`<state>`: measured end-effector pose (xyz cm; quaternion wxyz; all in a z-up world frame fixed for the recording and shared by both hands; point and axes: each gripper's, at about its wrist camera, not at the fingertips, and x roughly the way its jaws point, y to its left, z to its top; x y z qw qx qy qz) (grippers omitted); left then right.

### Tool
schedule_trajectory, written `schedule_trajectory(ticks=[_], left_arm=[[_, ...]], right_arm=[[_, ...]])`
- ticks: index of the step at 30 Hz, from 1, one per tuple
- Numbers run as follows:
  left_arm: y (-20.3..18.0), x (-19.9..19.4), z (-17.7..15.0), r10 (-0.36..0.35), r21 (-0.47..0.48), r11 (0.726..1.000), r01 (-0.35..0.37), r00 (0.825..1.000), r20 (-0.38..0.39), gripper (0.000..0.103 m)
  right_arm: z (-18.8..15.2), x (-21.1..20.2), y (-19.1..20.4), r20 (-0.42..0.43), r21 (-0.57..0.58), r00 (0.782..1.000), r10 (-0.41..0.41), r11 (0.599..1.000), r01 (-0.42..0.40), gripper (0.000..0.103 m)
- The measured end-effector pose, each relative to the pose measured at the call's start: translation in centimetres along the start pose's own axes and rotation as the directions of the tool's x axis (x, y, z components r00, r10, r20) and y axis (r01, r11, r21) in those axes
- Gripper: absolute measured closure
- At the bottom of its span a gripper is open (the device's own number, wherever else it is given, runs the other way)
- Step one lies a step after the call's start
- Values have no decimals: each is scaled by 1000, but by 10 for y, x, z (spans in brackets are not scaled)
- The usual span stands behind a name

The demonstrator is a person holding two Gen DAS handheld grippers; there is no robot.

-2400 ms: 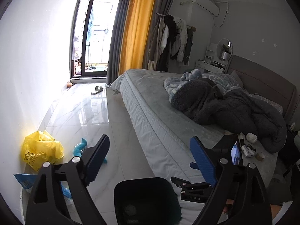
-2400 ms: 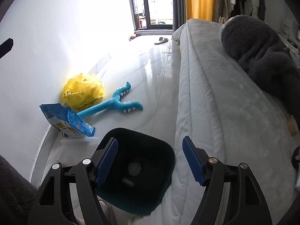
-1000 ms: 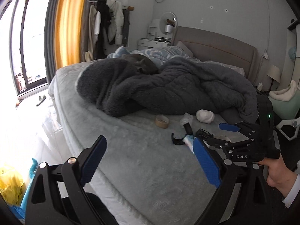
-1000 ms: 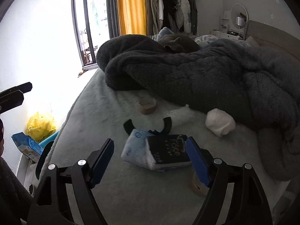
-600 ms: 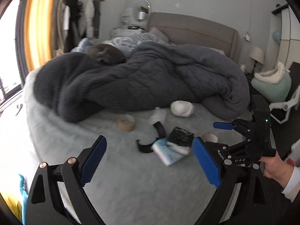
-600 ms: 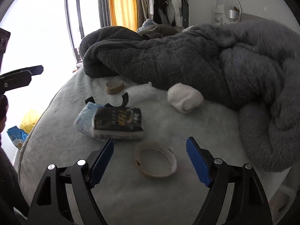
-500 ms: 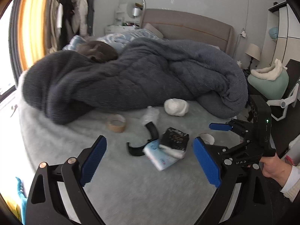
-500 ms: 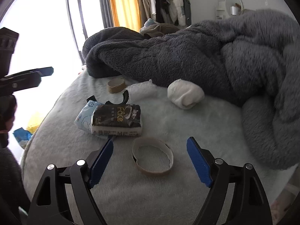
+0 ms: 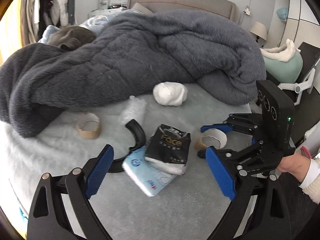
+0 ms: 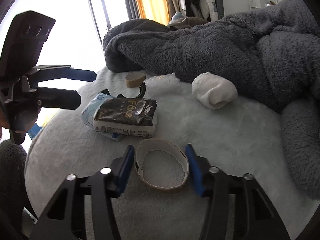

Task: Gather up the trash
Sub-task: 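Grasp the cardboard tape roll with the right tool while the left tool grasps the black Face tissue pack, then carry the tissue pack over the bin and open the left tool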

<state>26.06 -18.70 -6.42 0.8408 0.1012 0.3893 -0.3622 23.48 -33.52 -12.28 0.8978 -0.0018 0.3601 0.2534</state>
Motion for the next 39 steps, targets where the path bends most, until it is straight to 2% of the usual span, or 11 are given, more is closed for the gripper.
schedule_trajectory(ticks=[4, 9, 14, 21, 26, 27, 30, 39], left_arm=[[-3, 12, 1, -17, -4, 1000, 17, 1000, -26, 8], [-8, 28, 2, -11, 16, 1000, 12, 998, -62, 9], [-15, 41, 1, -8, 40, 999, 12, 996, -89, 10], [-19, 58, 3, 23, 54, 998, -16, 992, -122, 16], [-22, 65, 2, 55, 63, 997, -47, 990, -133, 31], [-22, 65, 2, 59, 60, 997, -51, 990, -131, 37], [-19, 63, 1, 57, 36, 998, -53, 991, -117, 41], [-8, 23, -9, 52, -66, 996, -52, 999, -2, 42]], right_arm=[[1, -6, -5, 24, 19, 1000, 4, 1000, -5, 56], [5, -26, -23, 103, 102, 995, 6, 995, -17, 56], [4, -34, -39, 141, 174, 990, 5, 984, -30, 56], [0, -38, -41, 135, 168, 991, -8, 986, -15, 56], [0, -40, -40, 131, 167, 991, -19, 986, -3, 56], [0, -40, -40, 129, 168, 991, -22, 986, 0, 56], [3, -41, -36, 126, 163, 992, -26, 987, 5, 56], [12, -43, -24, 111, 155, 992, -55, 987, 37, 56]])
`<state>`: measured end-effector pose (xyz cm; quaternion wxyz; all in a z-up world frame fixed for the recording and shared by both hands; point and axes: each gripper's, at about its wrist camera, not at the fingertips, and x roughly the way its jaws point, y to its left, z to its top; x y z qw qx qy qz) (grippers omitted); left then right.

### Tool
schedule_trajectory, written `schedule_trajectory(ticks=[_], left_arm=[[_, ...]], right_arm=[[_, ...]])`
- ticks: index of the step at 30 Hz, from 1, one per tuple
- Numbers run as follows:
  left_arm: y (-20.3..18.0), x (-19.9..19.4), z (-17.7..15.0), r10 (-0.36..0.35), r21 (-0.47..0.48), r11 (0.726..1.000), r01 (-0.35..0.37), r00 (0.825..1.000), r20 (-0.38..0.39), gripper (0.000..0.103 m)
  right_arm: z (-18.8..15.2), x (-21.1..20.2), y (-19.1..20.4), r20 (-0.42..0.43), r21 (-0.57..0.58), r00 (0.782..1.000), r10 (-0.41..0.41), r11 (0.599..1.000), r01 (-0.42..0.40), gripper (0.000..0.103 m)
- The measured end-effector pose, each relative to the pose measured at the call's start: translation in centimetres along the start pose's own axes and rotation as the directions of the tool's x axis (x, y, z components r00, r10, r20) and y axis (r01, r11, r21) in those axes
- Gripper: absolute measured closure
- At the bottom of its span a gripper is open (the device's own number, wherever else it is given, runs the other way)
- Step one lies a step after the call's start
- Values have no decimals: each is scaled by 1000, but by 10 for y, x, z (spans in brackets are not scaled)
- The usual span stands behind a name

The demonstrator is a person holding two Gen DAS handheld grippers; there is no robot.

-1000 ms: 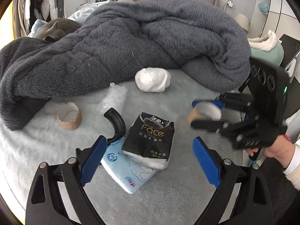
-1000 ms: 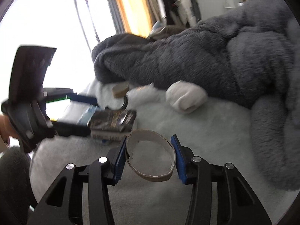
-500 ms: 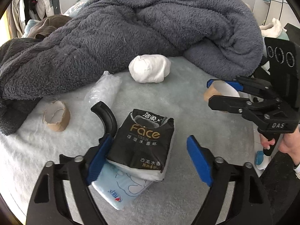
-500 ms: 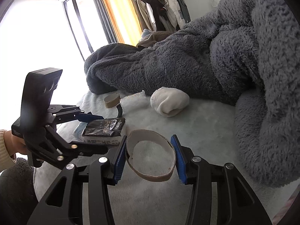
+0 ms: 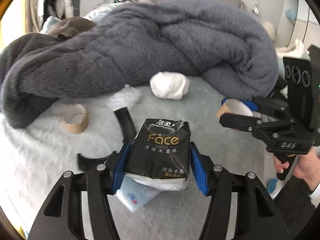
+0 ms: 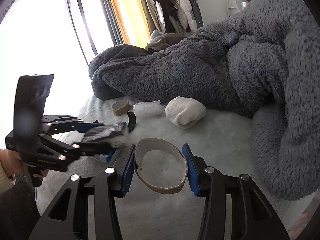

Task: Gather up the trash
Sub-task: 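Carry the tissue pack over the bin and open the left tool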

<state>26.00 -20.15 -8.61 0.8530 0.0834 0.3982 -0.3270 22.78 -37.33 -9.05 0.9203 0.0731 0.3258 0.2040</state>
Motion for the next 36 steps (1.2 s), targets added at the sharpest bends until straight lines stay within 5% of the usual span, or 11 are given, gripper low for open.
schedule_trajectory(ticks=[9, 22, 36], left_arm=[[10, -50, -12, 42, -84, 996, -34, 995, 95, 43], [54, -110, -51, 193, -184, 969, -165, 970, 146, 43], [147, -154, -113, 353, -398, 872, -286, 930, 106, 43]], right_arm=[[12, 1, 22, 8, 33, 1000, -9, 999, 9, 56], [35, 21, 76, -3, 44, 1000, -16, 999, 16, 56], [53, 63, 161, -38, -49, 999, 34, 998, -36, 56]])
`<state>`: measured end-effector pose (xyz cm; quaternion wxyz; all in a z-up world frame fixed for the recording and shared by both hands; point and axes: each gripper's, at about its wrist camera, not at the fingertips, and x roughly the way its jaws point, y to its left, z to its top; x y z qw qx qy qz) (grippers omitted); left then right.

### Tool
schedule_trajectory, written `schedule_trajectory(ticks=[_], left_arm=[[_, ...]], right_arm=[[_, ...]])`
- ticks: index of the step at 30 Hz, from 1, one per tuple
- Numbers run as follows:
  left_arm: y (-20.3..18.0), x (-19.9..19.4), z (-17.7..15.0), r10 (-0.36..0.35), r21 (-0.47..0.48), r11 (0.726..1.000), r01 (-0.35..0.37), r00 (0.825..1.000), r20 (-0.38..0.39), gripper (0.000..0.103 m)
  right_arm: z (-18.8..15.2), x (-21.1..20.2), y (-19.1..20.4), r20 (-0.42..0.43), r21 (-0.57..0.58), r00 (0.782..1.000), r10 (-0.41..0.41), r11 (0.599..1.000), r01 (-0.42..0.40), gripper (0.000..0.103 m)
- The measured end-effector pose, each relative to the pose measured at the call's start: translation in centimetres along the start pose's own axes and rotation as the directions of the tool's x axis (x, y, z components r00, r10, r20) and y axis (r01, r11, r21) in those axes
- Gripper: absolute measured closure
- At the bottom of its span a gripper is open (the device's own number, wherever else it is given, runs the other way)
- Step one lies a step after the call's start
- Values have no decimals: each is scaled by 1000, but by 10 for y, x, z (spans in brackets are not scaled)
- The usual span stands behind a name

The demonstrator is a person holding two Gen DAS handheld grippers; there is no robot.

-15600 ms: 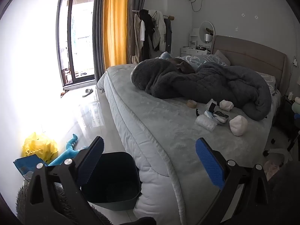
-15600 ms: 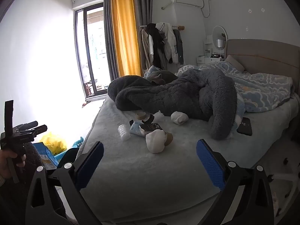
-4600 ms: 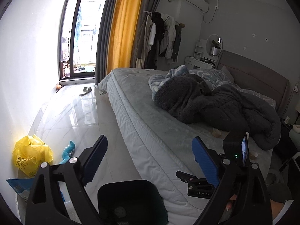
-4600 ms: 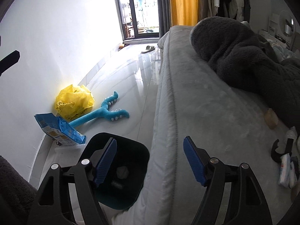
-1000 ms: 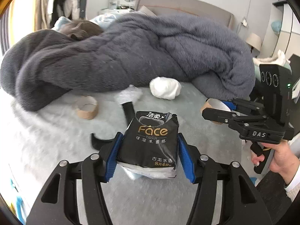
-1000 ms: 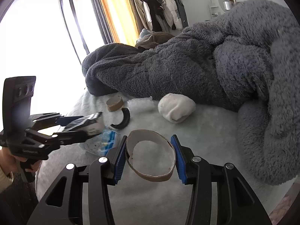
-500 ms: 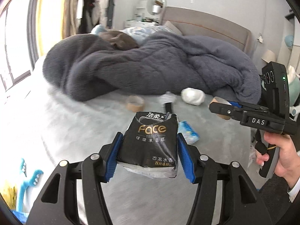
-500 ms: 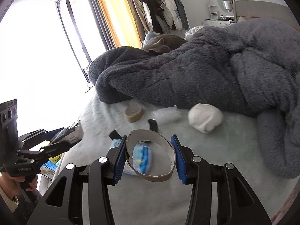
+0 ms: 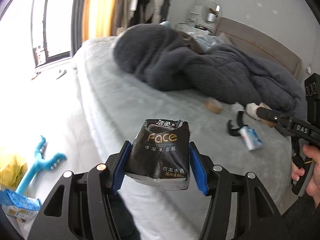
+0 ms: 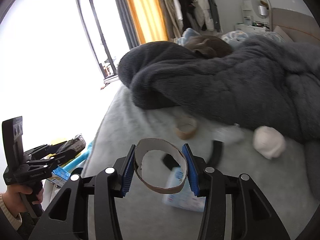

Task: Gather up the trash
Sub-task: 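Carry the tissue pack over the bin and open the left tool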

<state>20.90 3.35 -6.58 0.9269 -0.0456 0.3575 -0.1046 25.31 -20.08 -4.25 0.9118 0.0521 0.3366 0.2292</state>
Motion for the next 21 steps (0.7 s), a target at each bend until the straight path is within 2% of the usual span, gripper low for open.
schedule_trajectory(ticks=[10, 21], left_arm=[[61, -21, -19, 78, -77, 994, -79, 997, -6, 43], [109, -19, -48, 135, -117, 982, -146, 986, -102, 43]], right_arm=[[18, 27, 64, -15, -62, 998, 61, 996, -62, 56], [25, 57, 132, -50, -129, 991, 126, 983, -131, 56]])
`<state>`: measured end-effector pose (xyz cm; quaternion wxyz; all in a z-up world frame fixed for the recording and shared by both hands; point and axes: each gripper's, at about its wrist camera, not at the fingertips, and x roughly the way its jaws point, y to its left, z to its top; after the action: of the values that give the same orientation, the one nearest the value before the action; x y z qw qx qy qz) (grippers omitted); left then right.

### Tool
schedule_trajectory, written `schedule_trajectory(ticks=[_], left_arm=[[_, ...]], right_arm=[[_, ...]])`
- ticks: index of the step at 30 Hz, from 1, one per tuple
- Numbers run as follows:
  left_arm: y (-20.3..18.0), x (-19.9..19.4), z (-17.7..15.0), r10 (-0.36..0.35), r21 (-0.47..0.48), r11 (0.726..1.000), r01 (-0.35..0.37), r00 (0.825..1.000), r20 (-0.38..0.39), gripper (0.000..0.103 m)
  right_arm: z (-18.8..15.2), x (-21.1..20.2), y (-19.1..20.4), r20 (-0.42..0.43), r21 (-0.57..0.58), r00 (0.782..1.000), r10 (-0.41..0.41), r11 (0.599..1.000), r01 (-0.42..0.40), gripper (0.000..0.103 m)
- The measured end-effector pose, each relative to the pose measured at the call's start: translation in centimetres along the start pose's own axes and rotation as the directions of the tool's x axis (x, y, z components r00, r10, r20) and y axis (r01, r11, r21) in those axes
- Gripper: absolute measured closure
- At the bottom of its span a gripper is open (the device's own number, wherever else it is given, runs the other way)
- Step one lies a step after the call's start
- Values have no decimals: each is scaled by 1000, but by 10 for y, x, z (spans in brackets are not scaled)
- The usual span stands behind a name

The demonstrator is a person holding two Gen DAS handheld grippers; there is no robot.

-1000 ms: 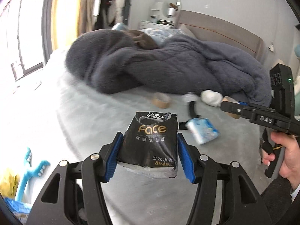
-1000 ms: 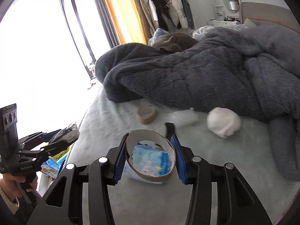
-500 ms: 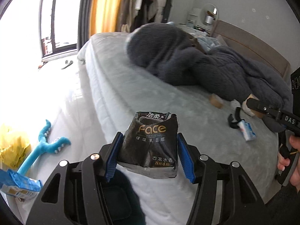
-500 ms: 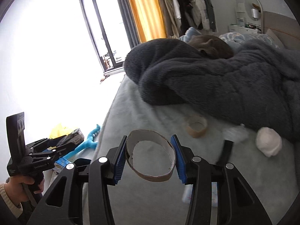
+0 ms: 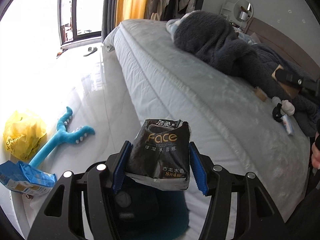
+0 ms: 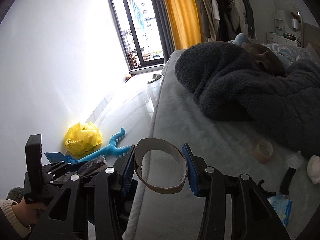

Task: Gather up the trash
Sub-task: 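Carry the tissue pack over the bin and open the left tool, then lower the tape roll into the bin and open the right tool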

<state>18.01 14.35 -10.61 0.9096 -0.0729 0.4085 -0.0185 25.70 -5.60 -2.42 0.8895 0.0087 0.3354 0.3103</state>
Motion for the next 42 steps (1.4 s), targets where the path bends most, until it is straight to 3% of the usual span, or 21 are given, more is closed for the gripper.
schedule_trajectory(ticks=[9, 15, 25, 31, 36, 42], left_arm=[[29, 16, -21, 60, -21, 998, -62, 993, -103, 43], [50, 25, -36, 46, -52, 997, -57, 980, -194, 43], [83, 43, -64, 41, -108, 991, -83, 938, -344, 43], [98, 49, -78, -23, -173, 984, -54, 911, -413, 40], [111, 48, -86, -41, -199, 979, -53, 897, -441, 32], [125, 35, -85, -40, -217, 975, -53, 913, -406, 23]], right_arm=[[8, 24, 34, -33, -29, 998, 45, 999, -46, 56], [6, 43, 57, -86, -41, 995, 59, 997, -63, 56], [-7, 85, 94, -228, -65, 972, 63, 995, -80, 56], [-19, 113, 113, -327, -81, 943, 58, 993, -90, 56], [-33, 136, 126, -418, -87, 907, 56, 991, -101, 56], [-52, 164, 138, -519, -76, 853, 55, 991, -110, 56]])
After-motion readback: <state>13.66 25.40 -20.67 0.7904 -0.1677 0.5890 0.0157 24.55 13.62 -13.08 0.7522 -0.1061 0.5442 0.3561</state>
